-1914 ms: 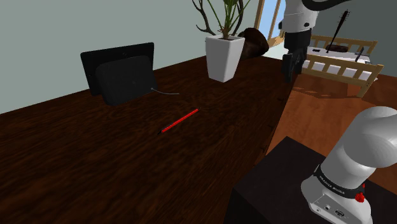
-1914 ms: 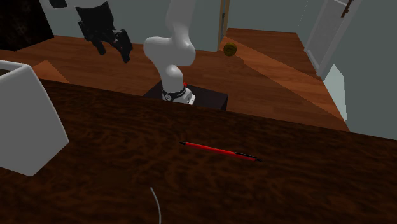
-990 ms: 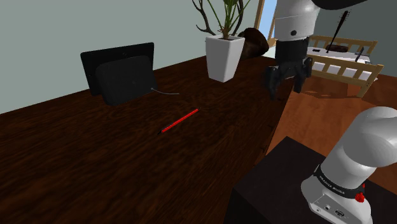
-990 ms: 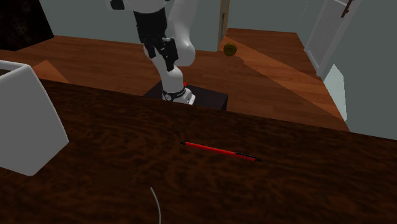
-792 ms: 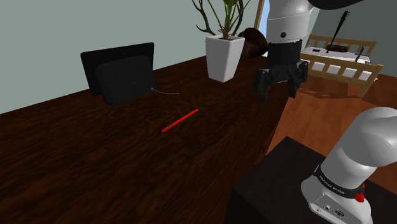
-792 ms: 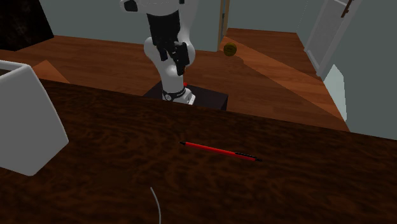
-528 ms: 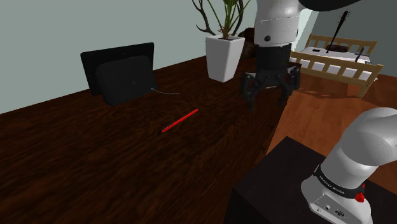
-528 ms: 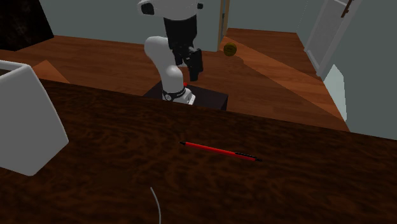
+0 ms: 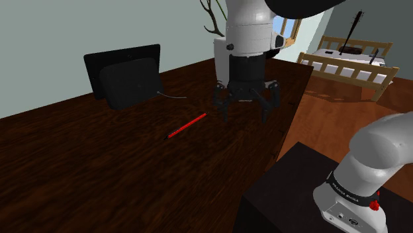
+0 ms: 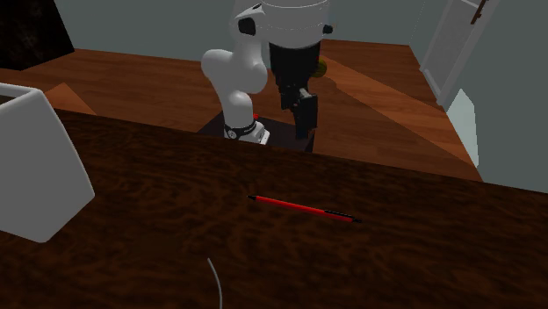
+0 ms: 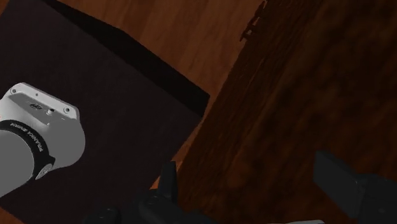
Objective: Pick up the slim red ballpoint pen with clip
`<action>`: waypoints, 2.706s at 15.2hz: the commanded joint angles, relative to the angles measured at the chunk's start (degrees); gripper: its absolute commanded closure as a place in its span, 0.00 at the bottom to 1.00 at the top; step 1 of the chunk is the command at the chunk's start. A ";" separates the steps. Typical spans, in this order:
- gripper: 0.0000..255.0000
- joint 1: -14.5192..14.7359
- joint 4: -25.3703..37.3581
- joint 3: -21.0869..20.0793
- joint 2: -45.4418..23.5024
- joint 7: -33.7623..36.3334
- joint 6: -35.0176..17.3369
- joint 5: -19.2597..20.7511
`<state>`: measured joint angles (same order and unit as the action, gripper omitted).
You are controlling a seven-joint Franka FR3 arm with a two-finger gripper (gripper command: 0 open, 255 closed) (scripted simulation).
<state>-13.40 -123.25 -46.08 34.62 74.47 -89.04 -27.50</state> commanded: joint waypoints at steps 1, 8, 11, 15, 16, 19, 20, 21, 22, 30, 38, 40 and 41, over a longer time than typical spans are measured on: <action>0.00 -2.88 3.59 -4.45 -3.32 6.49 -1.60 -0.17; 0.00 -20.31 16.66 -28.20 -19.26 30.10 -8.60 7.49; 0.00 -47.02 23.65 -56.15 -22.64 38.67 -9.71 10.69; 0.00 -61.28 33.78 -62.23 -9.52 38.46 -5.40 -0.53; 0.00 -61.06 33.01 -62.23 -9.43 38.30 -6.12 -0.65; 0.00 -60.60 30.82 -62.39 -9.14 37.81 -8.23 -1.06; 0.00 -60.49 30.13 -62.48 -9.02 37.63 -8.92 -1.22; 0.00 -60.40 29.45 -62.58 -8.89 37.45 -9.60 -1.40; 0.00 -60.33 28.79 -62.69 -8.74 37.27 -10.28 -1.59; 1.00 -60.20 28.42 -62.67 -8.76 37.20 -10.60 -1.61; 1.00 -60.65 31.12 -62.36 -9.19 37.88 -7.94 -0.99; 1.00 -60.95 32.58 -62.24 -9.38 38.20 -6.53 -0.72; 1.00 -61.14 33.34 -62.21 -9.46 38.36 -5.81 -0.61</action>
<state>-74.32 -90.73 -108.26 25.17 112.63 -95.60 -28.18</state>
